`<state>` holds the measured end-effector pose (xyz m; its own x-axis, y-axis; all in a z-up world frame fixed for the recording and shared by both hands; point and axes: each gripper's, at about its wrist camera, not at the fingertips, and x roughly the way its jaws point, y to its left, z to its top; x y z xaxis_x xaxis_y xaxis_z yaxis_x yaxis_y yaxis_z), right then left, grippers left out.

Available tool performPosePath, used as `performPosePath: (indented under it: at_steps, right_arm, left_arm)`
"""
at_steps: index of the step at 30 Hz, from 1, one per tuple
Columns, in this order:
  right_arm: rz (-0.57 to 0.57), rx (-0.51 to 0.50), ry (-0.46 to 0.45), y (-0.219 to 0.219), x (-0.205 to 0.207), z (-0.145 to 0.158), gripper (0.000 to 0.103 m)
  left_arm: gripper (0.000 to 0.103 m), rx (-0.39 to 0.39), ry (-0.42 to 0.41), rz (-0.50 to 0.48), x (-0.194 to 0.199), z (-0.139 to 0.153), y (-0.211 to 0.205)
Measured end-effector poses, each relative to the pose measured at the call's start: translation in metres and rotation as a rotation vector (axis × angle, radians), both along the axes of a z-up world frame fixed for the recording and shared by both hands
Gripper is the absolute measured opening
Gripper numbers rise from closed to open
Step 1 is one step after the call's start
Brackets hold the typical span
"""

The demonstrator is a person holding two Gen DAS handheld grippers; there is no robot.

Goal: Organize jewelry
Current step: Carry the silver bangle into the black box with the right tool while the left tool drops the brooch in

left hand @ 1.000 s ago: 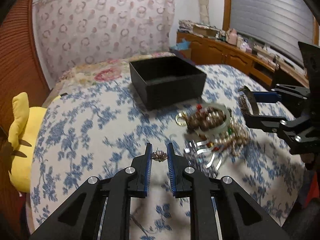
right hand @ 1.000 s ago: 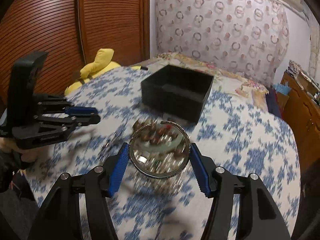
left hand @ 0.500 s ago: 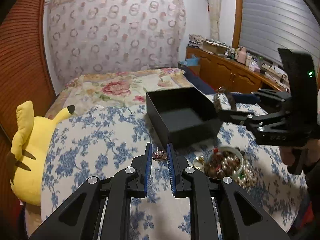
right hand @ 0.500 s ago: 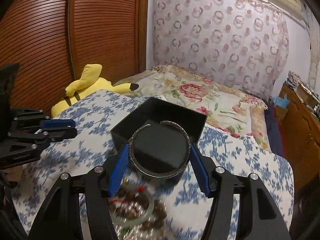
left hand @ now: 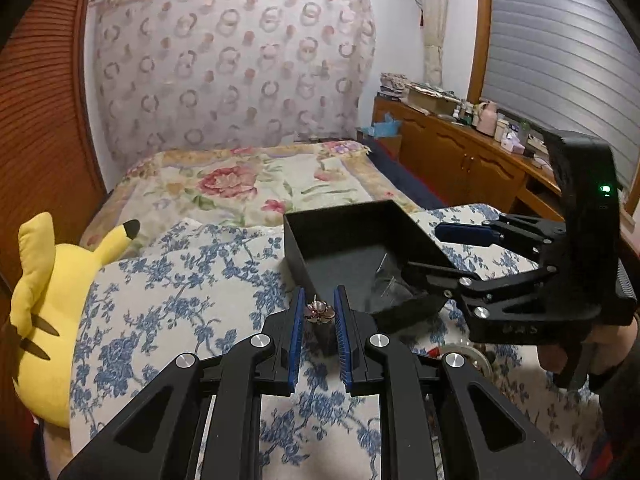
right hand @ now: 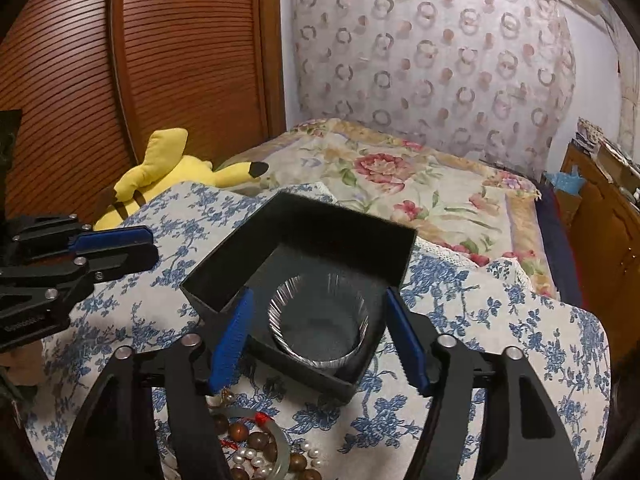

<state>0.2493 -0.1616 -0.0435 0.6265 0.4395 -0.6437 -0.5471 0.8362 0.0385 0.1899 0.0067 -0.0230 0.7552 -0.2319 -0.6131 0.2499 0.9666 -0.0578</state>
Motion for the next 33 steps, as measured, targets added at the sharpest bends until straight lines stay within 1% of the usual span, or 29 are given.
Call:
performPosePath:
  at_steps: [1,5,9,15,17,18,19,20,22,24,30,33]
  right_arm:
    - [0.004,0.010,0.000,-0.001,0.000,0.001,0.076]
    - [-0.013,0.051,-0.018,-0.018,-0.006,0.011,0.076]
    - [-0.034,0.087,-0.026,-0.037,-0.015,0.017,0.076]
    - [-0.046,0.098,-0.034,-0.049,-0.026,0.017,0.076]
    - [-0.046,0.096,-0.035,-0.051,-0.031,0.015,0.076]
    - [-0.047,0.094,-0.036,-0.052,-0.033,0.015,0.076]
    - [-0.048,0.093,-0.036,-0.052,-0.035,0.014,0.076]
    - [-0.049,0.094,-0.037,-0.053,-0.038,0.013,0.076]
    - [-0.048,0.096,-0.038,-0.055,-0.043,0.011,0.076]
    - [-0.048,0.101,-0.036,-0.056,-0.048,0.010,0.076]
    - [-0.024,0.105,-0.028,-0.056,-0.064,0.006,0.076]
    - [-0.002,0.094,-0.020,-0.049,-0.071,0.003,0.076]
  left_arm:
    - [0.014,-0.002,-0.002,-0.001,0.001,0.001,-0.001]
    - [0.014,-0.007,-0.008,-0.007,0.011,0.007,-0.009]
    - [0.014,0.002,-0.007,-0.021,0.019,0.006,-0.021]
    - [0.015,0.017,-0.002,-0.030,0.030,0.002,-0.035]
    - [0.024,0.019,-0.001,-0.028,0.031,0.001,-0.037]
    - [0.034,0.019,-0.002,-0.027,0.031,0.002,-0.037]
    - [0.042,0.019,-0.005,-0.026,0.030,0.002,-0.037]
    - [0.045,0.018,-0.011,-0.026,0.028,0.003,-0.037]
    - [0.053,0.016,-0.013,-0.023,0.025,0.003,-0.035]
    - [0.055,0.015,-0.011,-0.022,0.020,0.004,-0.032]
    - [0.071,0.016,-0.012,-0.023,-0.008,0.001,-0.017]
    - [0.077,0.019,-0.003,-0.027,-0.022,-0.005,-0.010]
